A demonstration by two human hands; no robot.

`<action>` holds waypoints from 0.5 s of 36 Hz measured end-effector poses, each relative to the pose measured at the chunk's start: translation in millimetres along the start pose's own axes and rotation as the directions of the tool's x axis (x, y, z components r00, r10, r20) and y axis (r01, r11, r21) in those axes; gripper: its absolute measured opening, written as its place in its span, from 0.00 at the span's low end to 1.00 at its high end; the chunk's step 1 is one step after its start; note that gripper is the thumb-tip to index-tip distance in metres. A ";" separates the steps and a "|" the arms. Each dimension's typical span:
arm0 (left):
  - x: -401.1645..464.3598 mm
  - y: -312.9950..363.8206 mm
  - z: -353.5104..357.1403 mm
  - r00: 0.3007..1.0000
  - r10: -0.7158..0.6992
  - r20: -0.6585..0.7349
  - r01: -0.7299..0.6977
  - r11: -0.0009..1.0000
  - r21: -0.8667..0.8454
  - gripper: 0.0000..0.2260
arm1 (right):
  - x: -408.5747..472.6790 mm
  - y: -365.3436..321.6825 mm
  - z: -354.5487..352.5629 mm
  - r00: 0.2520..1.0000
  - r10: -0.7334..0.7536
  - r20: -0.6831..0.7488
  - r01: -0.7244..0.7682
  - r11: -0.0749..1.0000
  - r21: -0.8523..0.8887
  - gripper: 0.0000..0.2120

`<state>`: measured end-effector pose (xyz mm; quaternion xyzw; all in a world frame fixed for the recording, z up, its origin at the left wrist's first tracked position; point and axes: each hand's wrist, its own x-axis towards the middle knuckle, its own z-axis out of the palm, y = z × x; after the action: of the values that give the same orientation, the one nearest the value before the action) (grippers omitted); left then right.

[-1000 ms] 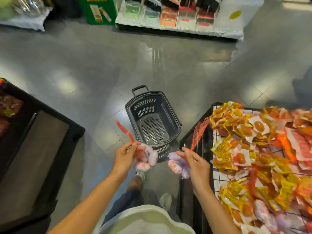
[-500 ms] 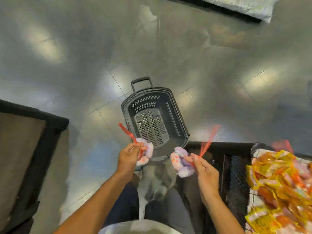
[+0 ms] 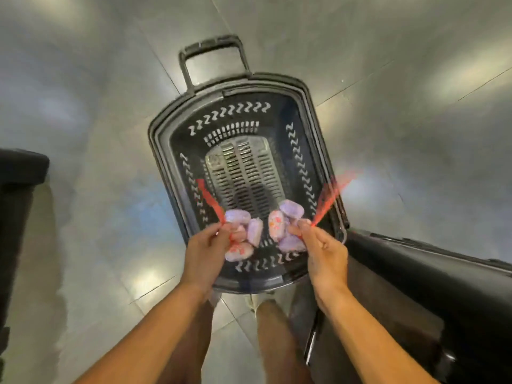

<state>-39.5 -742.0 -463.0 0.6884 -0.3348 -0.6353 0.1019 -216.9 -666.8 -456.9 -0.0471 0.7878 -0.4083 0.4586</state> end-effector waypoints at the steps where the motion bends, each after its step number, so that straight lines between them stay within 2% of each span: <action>1: 16.9 -11.9 5.2 1.000 -0.003 -0.001 0.003 1.000 0.011 0.09 | 15.0 13.6 6.1 1.000 0.008 0.019 -0.008 1.000 0.000 0.11; 6: 85.8 -67.0 28.8 1.000 -0.030 0.002 0.030 0.999 -0.014 0.11 | 80.5 84.6 31.9 0.998 0.018 0.062 -0.016 0.999 -0.028 0.12; 14: 164.4 -132.7 59.9 0.985 -0.154 -0.079 0.156 0.988 0.020 0.09 | 154.9 161.1 50.6 0.993 0.095 0.075 -0.070 0.955 -0.290 0.13; 18: 182.4 -153.9 69.7 0.980 -0.191 -0.058 0.196 0.975 0.102 0.08 | 178.6 177.1 53.3 0.992 0.105 0.073 -0.065 0.904 -0.422 0.13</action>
<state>-59.8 -713.6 -709.2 0.7374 -0.2971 -0.6065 0.0104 -225.8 -661.7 -713.8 -0.1291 0.8358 -0.2070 0.4919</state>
